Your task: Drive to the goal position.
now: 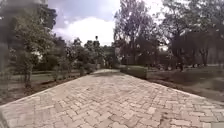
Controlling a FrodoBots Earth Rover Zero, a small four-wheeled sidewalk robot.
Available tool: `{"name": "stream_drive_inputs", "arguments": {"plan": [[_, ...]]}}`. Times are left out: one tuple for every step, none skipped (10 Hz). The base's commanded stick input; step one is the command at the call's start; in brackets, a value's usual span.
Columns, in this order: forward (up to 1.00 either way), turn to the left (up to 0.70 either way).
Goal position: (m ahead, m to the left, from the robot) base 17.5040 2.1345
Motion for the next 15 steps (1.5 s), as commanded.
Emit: {"name": "stream_drive_inputs", "arguments": {"plan": [[0.70, 0.00], [0.70, 0.00], [0.70, 0.00], [0.70, 0.00], [0.70, 0.00], [0.70, 0.00], [0.70, 0.00], [0.70, 0.00], [0.70, 0.00], [0.70, 0.00], [0.70, 0.00], [0.70, 0.00], [0.70, 0.00], [0.70, 0.00], [0.70, -0.07]]}}
